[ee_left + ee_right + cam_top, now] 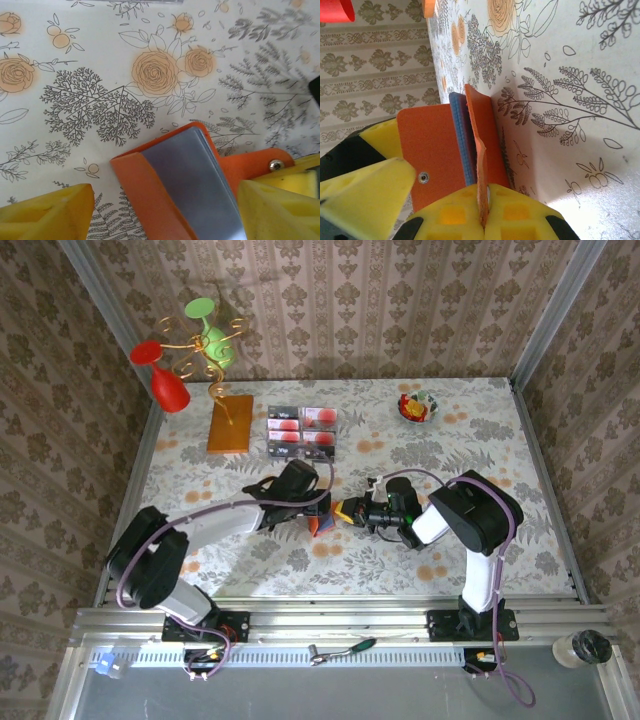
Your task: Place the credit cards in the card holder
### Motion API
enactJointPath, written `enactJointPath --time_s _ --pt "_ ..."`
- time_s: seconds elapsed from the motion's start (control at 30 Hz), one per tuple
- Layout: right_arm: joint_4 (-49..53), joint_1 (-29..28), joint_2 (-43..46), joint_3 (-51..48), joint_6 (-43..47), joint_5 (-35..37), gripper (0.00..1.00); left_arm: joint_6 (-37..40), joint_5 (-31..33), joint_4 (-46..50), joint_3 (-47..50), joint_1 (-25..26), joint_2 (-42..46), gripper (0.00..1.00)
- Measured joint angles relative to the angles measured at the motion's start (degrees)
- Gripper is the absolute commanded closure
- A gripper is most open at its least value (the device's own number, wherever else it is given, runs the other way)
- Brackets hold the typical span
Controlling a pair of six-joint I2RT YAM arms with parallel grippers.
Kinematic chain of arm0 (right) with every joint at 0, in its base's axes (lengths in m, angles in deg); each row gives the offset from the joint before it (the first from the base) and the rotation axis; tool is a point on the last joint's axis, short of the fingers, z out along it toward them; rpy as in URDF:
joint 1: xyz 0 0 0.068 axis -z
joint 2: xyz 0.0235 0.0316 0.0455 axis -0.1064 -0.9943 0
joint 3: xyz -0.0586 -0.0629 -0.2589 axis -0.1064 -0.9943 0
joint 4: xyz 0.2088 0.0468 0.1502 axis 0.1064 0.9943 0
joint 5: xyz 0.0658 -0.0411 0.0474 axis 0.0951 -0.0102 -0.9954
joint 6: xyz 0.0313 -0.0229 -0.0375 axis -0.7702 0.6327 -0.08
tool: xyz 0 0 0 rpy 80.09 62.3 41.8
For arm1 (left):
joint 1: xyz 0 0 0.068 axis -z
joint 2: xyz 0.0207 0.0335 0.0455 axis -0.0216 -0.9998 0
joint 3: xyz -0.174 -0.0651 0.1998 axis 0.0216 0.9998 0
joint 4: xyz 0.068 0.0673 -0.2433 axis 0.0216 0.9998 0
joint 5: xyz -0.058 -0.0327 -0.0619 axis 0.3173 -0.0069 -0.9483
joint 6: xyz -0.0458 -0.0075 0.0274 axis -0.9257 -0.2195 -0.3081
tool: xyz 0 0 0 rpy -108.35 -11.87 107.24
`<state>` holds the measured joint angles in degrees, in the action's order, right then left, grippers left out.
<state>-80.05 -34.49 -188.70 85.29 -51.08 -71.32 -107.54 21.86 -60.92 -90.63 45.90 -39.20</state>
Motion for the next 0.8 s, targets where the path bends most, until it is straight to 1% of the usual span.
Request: enactJointPath --time_s 0.1,0.23,0.6,0.8 --pt "-0.11 0.0 0.0 -0.35 0.0 0.09 1.0 0.81 2.84 3.67 -2.25 1.49 -1.16 0.24" --pt "-0.11 0.0 -0.04 -0.79 -0.02 0.37 1.0 1.05 5.81 6.73 -2.16 2.29 -0.92 0.24" --pt "-0.2 0.0 -0.07 -2.19 -0.02 1.33 1.0 0.57 10.78 8.37 3.72 2.29 4.46 0.23" --pt "-0.33 0.0 -0.07 -3.34 -0.04 2.14 1.0 -0.35 12.44 7.63 7.3 1.92 5.18 0.23"
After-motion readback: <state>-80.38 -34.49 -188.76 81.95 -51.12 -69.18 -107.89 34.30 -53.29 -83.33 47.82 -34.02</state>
